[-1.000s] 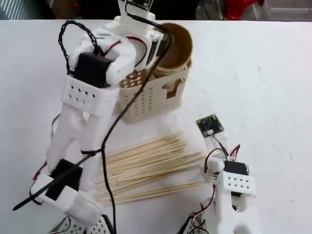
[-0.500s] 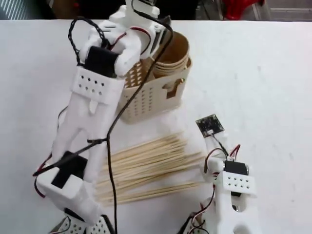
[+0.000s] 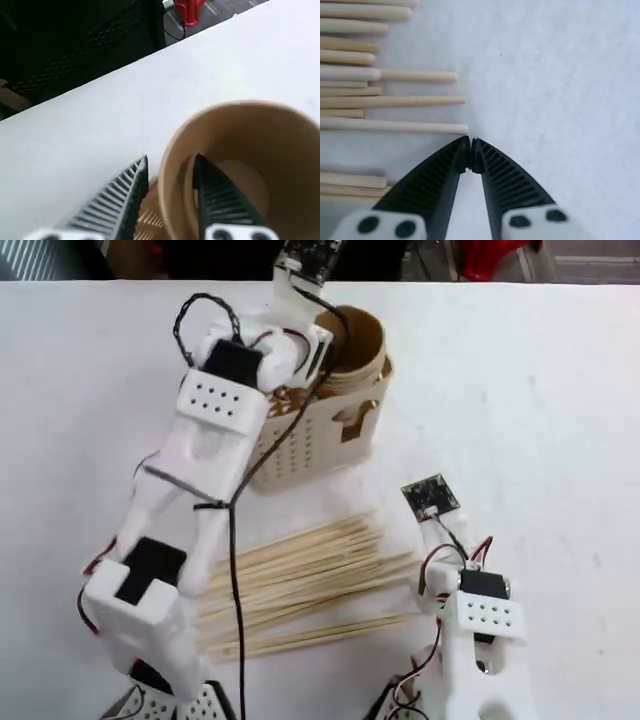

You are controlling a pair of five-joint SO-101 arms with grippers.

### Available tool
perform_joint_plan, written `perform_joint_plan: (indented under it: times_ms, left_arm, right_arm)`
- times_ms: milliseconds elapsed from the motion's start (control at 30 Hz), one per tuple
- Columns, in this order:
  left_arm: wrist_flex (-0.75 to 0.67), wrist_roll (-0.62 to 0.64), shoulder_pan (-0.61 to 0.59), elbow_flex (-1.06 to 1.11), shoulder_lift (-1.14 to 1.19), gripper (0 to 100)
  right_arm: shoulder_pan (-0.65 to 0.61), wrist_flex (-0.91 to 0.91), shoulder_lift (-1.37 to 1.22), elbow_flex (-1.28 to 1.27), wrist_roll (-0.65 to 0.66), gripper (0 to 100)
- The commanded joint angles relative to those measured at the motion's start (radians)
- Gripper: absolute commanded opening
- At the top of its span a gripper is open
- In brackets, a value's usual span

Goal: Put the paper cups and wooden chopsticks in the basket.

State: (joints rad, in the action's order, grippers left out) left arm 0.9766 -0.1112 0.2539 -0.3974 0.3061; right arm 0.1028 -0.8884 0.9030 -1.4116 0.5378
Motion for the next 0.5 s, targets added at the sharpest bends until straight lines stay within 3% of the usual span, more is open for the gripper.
perform_joint_plan:
  times_ms: [0,167,467]
  left_arm:
    - [-0.075,-0.011,-0.008,0.052,0.044,16]
    - [-0.066,-0.011,-0.008,0.02,0.019,16]
    - [0.241,-0.011,-0.016,-0.249,-0.213,16]
  right_arm:
    - [-0.01,0.015,0.002,0.005,0.008,1.8]
    - [-0.01,0.015,0.002,0.005,0.009,1.8]
    - [-0.01,0.015,0.002,0.005,0.008,1.8]
